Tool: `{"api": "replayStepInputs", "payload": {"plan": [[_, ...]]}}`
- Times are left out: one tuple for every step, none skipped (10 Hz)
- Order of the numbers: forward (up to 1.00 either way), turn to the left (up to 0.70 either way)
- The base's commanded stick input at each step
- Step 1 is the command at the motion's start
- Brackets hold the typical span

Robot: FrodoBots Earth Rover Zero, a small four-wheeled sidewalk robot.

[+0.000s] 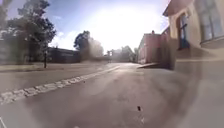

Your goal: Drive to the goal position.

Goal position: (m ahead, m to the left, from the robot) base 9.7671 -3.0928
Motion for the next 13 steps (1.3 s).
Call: {"api": "replayStepInputs", "payload": {"plan": [[0.7, -0.14], [0.7, -0.14], [0.7, -0.14], [0.7, -0.14], [0.7, -0.14], [0.7, -0.14], [0.7, -0.14], [0.7, -0.14], [0.7, -0.14], [0.7, -0.14], [0.7, -0.14], [0.7, -0.14], [0.7, -0.14]]}}
